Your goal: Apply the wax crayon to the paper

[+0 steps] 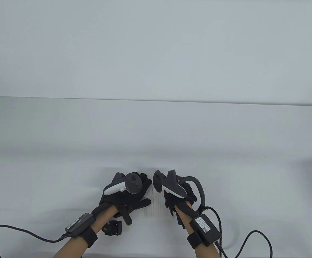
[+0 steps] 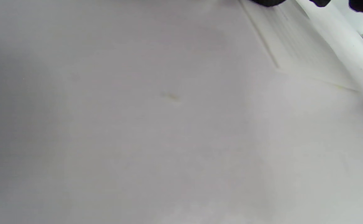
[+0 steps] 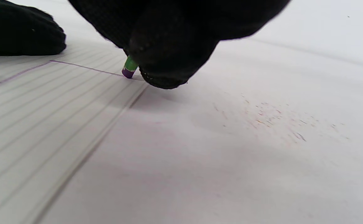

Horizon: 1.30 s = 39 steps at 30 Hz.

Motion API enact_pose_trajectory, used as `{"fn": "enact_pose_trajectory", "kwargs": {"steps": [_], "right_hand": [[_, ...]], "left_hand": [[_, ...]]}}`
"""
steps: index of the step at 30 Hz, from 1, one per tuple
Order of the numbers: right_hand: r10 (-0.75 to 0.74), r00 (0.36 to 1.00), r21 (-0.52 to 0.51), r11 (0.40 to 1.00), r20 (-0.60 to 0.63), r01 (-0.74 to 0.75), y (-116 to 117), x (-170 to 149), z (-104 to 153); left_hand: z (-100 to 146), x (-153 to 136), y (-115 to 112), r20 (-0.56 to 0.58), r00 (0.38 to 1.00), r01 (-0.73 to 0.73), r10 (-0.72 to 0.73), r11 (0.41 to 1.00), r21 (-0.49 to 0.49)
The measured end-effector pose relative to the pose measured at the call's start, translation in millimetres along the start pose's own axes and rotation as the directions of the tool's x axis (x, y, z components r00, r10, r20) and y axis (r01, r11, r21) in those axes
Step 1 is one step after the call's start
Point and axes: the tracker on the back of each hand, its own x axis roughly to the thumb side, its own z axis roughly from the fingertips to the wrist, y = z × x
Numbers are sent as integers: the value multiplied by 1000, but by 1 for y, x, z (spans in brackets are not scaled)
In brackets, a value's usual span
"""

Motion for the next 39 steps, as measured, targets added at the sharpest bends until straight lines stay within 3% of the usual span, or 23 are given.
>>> {"fn": "enact_pose_trajectory", "kwargs": {"steps": [10, 16, 18, 23, 39], "right_hand": [[-55, 998, -29, 998, -19, 55, 5, -10, 3], [-72, 997, -19, 997, -16, 71, 5, -11, 3], [-75, 997, -18, 997, -14, 75, 5, -11, 3], [-86, 996, -22, 996, -2, 86, 7, -12, 3], [-102, 995, -28, 994, 4, 102, 8, -14, 2]], "left_hand": [[0, 0, 1, 0, 1000, 7, -7, 1000, 11], [12, 23, 6, 85, 994, 43, -62, 975, 217], [8, 36, 5, 100, 992, 57, -78, 978, 201], [-13, 52, 7, 6, 991, 132, -133, 984, 120], [-23, 45, 0, 9, 999, 41, -42, 997, 61]]}}
